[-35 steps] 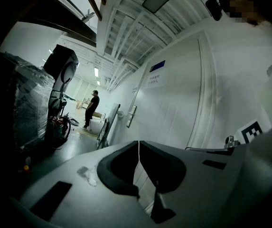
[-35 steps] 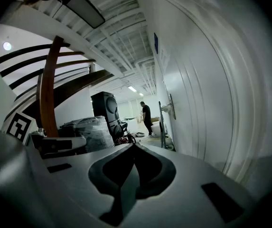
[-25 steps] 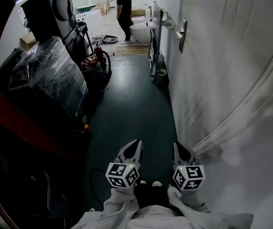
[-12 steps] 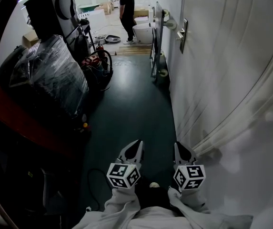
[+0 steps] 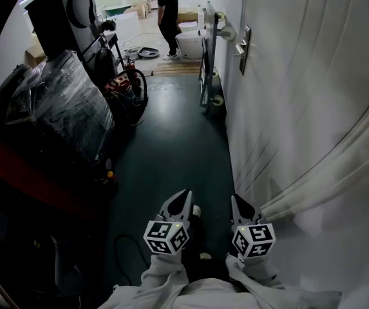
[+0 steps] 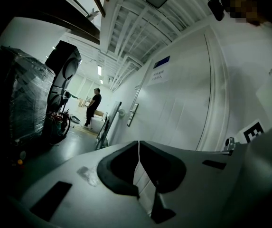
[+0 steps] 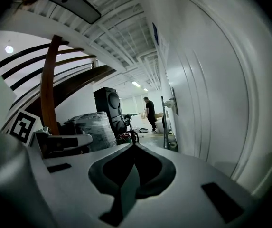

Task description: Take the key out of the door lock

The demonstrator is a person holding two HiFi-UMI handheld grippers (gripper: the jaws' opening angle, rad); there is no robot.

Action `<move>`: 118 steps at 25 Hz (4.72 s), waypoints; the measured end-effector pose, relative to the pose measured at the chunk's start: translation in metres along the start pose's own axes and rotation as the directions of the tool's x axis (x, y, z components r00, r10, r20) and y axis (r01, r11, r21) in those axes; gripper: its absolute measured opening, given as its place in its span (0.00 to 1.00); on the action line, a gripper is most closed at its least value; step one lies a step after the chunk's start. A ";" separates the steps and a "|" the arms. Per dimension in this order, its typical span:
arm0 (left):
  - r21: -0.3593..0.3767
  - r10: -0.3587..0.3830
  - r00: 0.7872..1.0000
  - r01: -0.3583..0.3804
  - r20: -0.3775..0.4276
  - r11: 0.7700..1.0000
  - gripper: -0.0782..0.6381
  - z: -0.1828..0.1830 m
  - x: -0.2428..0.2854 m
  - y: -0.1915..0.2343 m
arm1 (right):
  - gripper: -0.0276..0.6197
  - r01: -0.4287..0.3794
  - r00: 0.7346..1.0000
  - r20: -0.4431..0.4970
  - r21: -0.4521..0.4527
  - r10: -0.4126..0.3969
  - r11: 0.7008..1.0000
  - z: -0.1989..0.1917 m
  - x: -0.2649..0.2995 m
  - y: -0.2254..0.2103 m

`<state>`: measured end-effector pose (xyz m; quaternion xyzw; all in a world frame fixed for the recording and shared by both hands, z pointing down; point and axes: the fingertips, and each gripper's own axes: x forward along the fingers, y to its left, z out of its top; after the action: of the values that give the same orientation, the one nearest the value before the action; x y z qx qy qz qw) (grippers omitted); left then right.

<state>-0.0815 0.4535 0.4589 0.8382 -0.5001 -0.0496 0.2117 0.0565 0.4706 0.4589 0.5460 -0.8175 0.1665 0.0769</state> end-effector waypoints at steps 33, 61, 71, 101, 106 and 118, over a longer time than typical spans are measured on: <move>0.097 -0.102 0.992 0.109 -0.077 0.989 0.13 0.105 0.271 0.120 | 0.12 0.136 0.990 0.032 0.061 -0.138 0.989 0.114 0.240 -0.114; 0.065 -0.088 0.987 0.097 -0.134 0.993 0.13 0.096 0.309 0.177 | 0.12 0.147 0.989 -0.035 0.071 -0.145 0.987 0.103 0.315 -0.116; 0.085 -0.106 0.985 0.118 -0.133 0.989 0.13 0.111 0.365 0.182 | 0.12 0.152 0.988 0.001 0.070 -0.152 0.986 0.130 0.358 -0.149; 0.107 -0.186 0.968 0.205 -0.167 0.973 0.13 0.160 0.619 0.190 | 0.12 0.171 0.983 0.051 0.089 -0.175 0.981 0.232 0.533 -0.307; 0.099 -0.215 0.961 0.235 -0.174 0.967 0.13 0.159 0.647 0.190 | 0.12 0.179 0.981 0.057 0.088 -0.185 0.980 0.235 0.547 -0.320; 0.007 -0.318 0.925 0.326 -0.209 0.945 0.13 0.131 0.671 0.175 | 0.12 0.268 0.962 0.031 0.078 -0.271 0.960 0.223 0.539 -0.333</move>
<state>0.0688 -0.2354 0.4971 0.9138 -0.3321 0.0135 0.2337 0.1638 -0.1921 0.4798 0.6579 -0.7304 0.1729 0.0618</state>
